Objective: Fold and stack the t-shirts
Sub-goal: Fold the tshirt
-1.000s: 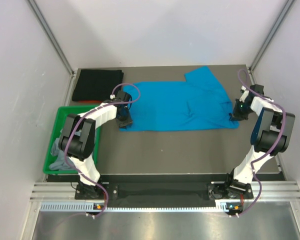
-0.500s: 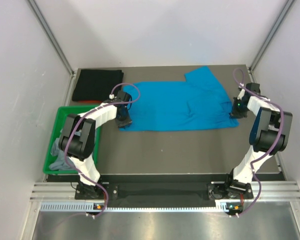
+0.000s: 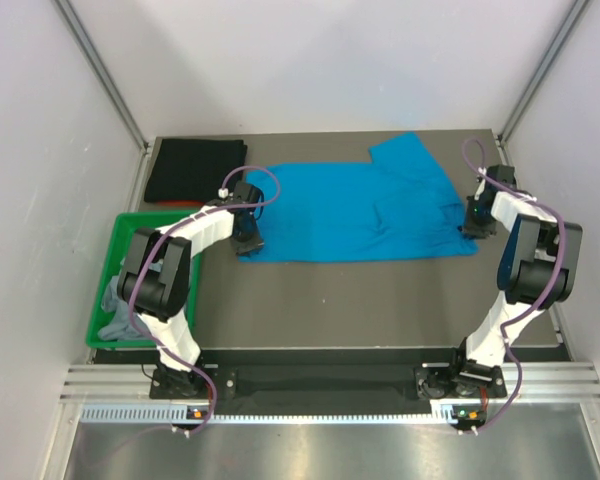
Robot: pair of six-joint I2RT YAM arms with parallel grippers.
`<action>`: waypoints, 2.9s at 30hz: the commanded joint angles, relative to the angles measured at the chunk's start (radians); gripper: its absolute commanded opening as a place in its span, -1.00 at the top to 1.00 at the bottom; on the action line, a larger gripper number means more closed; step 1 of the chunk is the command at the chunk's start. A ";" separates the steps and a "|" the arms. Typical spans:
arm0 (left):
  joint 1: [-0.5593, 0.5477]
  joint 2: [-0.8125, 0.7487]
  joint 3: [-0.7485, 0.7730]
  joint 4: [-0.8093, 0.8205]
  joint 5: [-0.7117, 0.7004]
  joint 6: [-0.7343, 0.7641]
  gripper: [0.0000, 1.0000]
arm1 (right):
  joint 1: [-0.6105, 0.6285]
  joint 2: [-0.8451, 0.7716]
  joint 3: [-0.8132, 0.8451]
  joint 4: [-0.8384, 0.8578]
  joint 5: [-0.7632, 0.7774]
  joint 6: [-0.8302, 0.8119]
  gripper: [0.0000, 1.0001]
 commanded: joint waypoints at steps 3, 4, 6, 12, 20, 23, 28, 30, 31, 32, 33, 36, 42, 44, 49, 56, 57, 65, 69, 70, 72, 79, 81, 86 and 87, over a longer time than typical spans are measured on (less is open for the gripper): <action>0.006 -0.001 0.000 -0.036 -0.013 0.015 0.31 | 0.016 -0.090 0.044 -0.032 0.094 0.060 0.47; 0.006 -0.010 0.002 -0.036 -0.010 0.015 0.31 | 0.019 -0.116 0.049 -0.035 0.095 0.067 0.45; 0.006 -0.025 0.006 -0.033 0.002 0.015 0.31 | 0.033 -0.136 0.059 -0.064 0.095 0.096 0.43; 0.006 -0.031 0.048 -0.048 0.018 0.016 0.30 | 0.097 -0.167 0.102 -0.177 0.107 0.172 0.54; 0.006 -0.037 0.040 -0.045 0.044 0.007 0.30 | 0.109 -0.125 0.081 -0.147 0.030 0.203 0.53; 0.006 -0.076 0.052 -0.038 0.091 0.007 0.28 | 0.168 -0.086 0.142 -0.119 0.038 0.188 0.43; 0.008 -0.157 0.109 -0.028 0.188 0.025 0.22 | 0.221 0.054 0.333 -0.120 0.025 0.163 0.32; 0.010 -0.166 0.147 -0.027 0.217 0.030 0.21 | 0.221 0.086 0.403 -0.096 0.022 0.169 0.29; 0.011 -0.165 0.159 -0.030 0.222 0.030 0.20 | 0.221 0.120 0.426 -0.093 0.020 0.188 0.28; 0.011 -0.162 0.167 -0.031 0.226 0.031 0.20 | 0.221 0.138 0.452 -0.104 -0.006 0.201 0.27; 0.013 -0.150 0.178 -0.033 0.236 0.033 0.20 | 0.221 0.155 0.502 -0.164 -0.005 0.215 0.27; 0.013 -0.124 0.192 -0.044 0.266 0.048 0.22 | 0.264 0.166 0.500 -0.270 0.098 0.312 0.34; 0.014 -0.088 0.161 -0.073 0.216 0.071 0.24 | 0.199 0.022 0.238 -0.297 0.173 0.510 0.43; 0.020 -0.100 0.138 -0.091 0.164 0.073 0.23 | 0.143 -0.027 0.175 -0.294 0.178 0.573 0.42; 0.100 -0.197 -0.016 0.011 0.246 0.022 0.15 | 0.019 -0.191 0.008 -0.250 0.169 0.668 0.35; 0.122 -0.223 -0.118 0.050 0.219 0.010 0.08 | -0.050 -0.286 -0.192 -0.161 0.149 0.696 0.31; 0.123 -0.223 -0.144 0.057 0.220 0.005 0.08 | -0.055 -0.296 -0.204 -0.145 0.143 0.692 0.31; 0.123 -0.203 -0.182 0.107 0.213 -0.022 0.07 | -0.073 -0.285 -0.233 -0.058 0.104 0.694 0.30; 0.123 -0.188 -0.176 0.116 0.210 -0.030 0.07 | -0.075 -0.288 -0.250 -0.019 0.103 0.709 0.31; 0.123 -0.183 -0.176 0.120 0.205 -0.028 0.07 | -0.073 -0.288 -0.256 -0.001 0.098 0.712 0.31; 0.123 -0.176 -0.175 0.122 0.199 -0.030 0.06 | -0.073 -0.274 -0.261 0.016 0.092 0.722 0.31; 0.123 -0.143 -0.172 0.130 0.194 -0.031 0.11 | -0.075 -0.215 -0.266 0.091 0.080 0.740 0.31; 0.123 -0.139 -0.170 0.127 0.188 -0.028 0.16 | -0.075 -0.198 -0.264 0.099 0.094 0.740 0.31; 0.123 -0.142 -0.175 0.130 0.185 -0.028 0.57 | -0.073 -0.164 -0.272 0.122 0.117 0.740 0.32; 0.123 -0.140 -0.173 0.130 0.185 -0.028 0.68 | -0.075 -0.159 -0.275 0.122 0.123 0.740 0.34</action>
